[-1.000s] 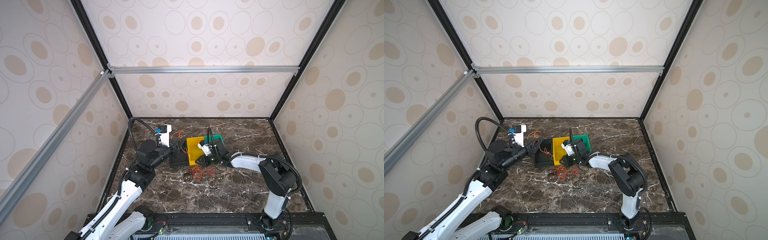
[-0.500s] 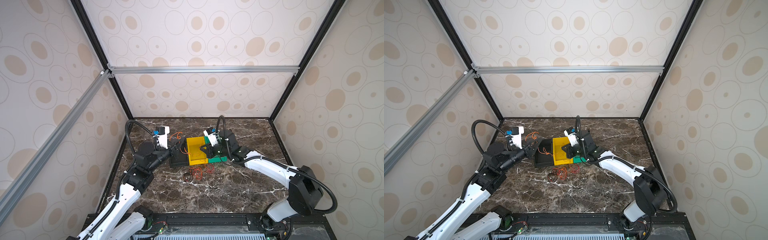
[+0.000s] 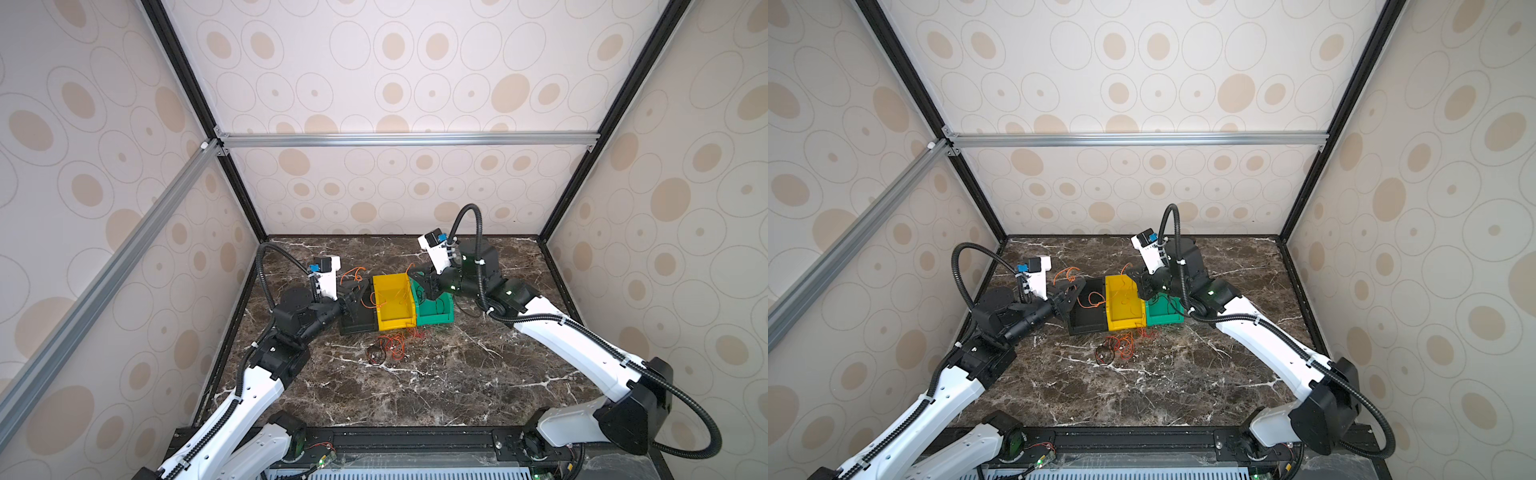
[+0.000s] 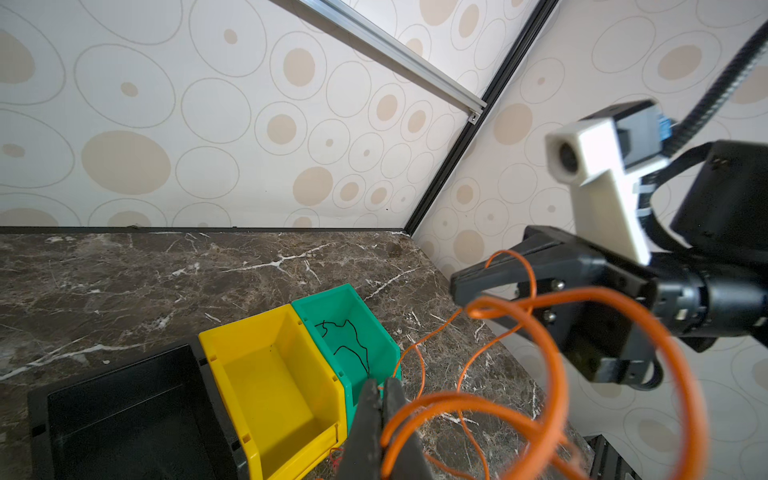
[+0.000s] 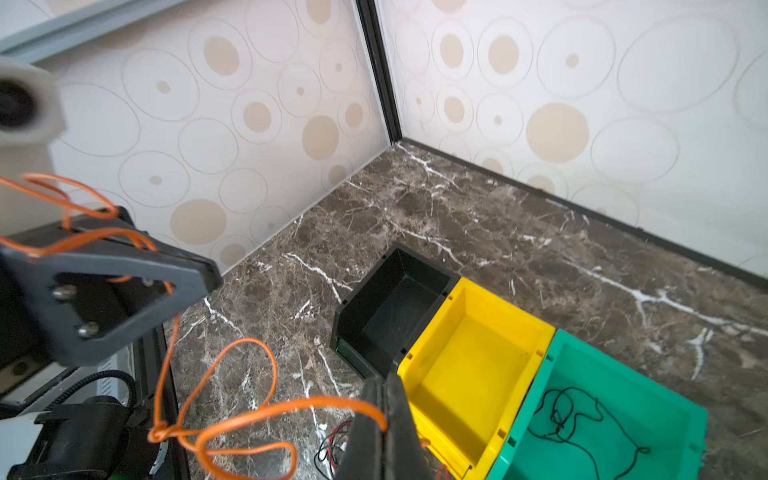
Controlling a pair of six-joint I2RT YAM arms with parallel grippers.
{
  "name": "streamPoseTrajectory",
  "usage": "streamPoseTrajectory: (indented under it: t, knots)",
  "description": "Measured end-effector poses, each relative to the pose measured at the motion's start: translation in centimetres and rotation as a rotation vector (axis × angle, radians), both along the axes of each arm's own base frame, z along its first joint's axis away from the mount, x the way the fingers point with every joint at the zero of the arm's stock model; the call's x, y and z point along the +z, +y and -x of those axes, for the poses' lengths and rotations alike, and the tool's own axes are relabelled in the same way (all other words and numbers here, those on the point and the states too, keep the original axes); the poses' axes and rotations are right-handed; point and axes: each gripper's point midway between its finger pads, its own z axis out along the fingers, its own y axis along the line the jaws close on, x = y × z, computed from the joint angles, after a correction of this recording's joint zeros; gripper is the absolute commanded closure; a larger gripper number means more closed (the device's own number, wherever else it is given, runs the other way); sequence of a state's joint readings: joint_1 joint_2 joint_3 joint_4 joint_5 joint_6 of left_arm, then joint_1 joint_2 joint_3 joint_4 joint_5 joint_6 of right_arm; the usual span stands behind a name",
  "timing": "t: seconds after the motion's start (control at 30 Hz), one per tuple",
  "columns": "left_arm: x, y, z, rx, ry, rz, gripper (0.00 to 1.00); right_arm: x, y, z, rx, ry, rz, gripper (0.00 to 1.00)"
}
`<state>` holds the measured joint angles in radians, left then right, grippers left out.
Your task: Untangle the cables
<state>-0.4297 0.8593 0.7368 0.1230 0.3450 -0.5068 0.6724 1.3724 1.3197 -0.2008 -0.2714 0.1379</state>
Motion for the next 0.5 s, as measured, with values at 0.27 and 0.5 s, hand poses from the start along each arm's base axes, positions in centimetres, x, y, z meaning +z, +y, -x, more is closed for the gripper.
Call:
streamPoseTrajectory:
  t: [0.27, 0.5]
  knots:
    - [-0.5, -0.1, -0.5, 0.009, 0.012, -0.005, 1.00, 5.9, -0.7, 1.3, 0.021, -0.085, -0.050, 1.00]
    - [-2.2, -1.1, -0.4, -0.051, 0.041, 0.009, 1.00, 6.3, -1.0, 2.1, 0.038, -0.062, -0.045, 1.00]
